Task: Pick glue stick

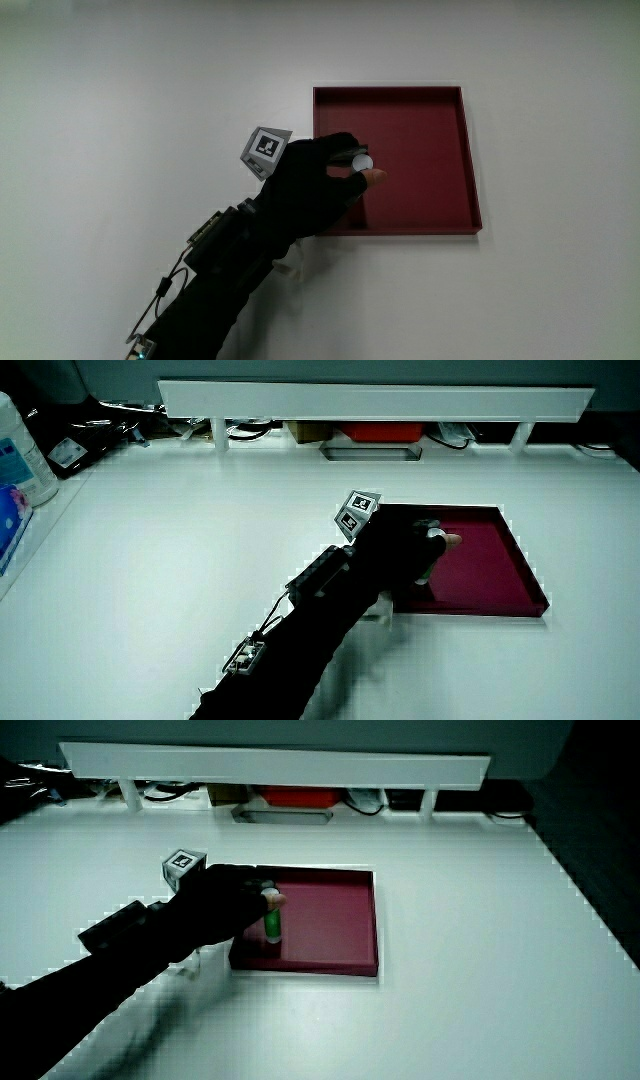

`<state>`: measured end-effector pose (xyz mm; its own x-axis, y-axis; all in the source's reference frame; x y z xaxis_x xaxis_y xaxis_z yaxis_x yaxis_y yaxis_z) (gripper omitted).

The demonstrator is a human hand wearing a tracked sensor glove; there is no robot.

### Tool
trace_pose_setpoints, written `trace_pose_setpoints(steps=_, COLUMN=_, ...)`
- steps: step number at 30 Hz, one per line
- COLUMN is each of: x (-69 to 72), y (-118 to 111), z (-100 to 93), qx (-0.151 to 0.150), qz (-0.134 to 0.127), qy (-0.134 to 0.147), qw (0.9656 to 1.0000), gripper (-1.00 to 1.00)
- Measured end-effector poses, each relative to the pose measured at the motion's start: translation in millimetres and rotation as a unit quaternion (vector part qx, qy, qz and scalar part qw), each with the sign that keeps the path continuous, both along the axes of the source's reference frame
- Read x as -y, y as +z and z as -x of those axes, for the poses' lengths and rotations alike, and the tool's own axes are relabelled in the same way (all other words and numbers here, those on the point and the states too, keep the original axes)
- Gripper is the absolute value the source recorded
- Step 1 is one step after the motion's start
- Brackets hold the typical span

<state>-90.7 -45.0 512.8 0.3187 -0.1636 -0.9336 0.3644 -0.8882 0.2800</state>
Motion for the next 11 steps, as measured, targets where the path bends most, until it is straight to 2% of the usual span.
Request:
trace_pose_setpoints(steps=1, x=0.3, y=-3, z=1.1, qx=-0.002, qz=0.001, qy=-0.002, qw=1.0000, gripper=1.00)
trace_pose_setpoints(steps=2, x=1.3, y=-5, z=2.9, qx=0.012, qz=0.001, qy=0.000, qw=0.9999, gripper=1.00)
trace_pose_setpoints(steps=3, x=2.6, y=-10, z=3.4, qx=0.002, qz=-0.005, qy=0.001, qw=1.0000, gripper=1.00)
trace_pose_setpoints(steps=6, x=6.2, y=-24, z=7.5, qx=0.004, qz=-0.014, qy=0.006, qw=0.9999, gripper=1.00)
trace_pose_setpoints(steps=7, x=7.4, y=-29, z=9.1, qx=-0.009, qz=-0.023, qy=0.008, qw=0.9997, gripper=1.00)
trace_pose_setpoints(steps=8, x=8.5, y=-34, z=11.8, qx=0.005, qz=-0.028, qy=0.009, qw=0.9996, gripper=1.00)
trace_pose_setpoints(steps=9, x=9.3, y=-42, z=13.8, qx=0.005, qz=-0.020, qy=0.012, qw=0.9997, gripper=1.00)
trace_pose_setpoints(steps=10, x=10.3, y=-46, z=16.3, qx=-0.016, qz=-0.026, qy=0.010, qw=0.9995, gripper=1.00)
trace_pose_setpoints(steps=11, x=11.7, y=-53, z=20.2, qx=0.006, qz=-0.026, qy=0.015, qw=0.9995, gripper=1.00)
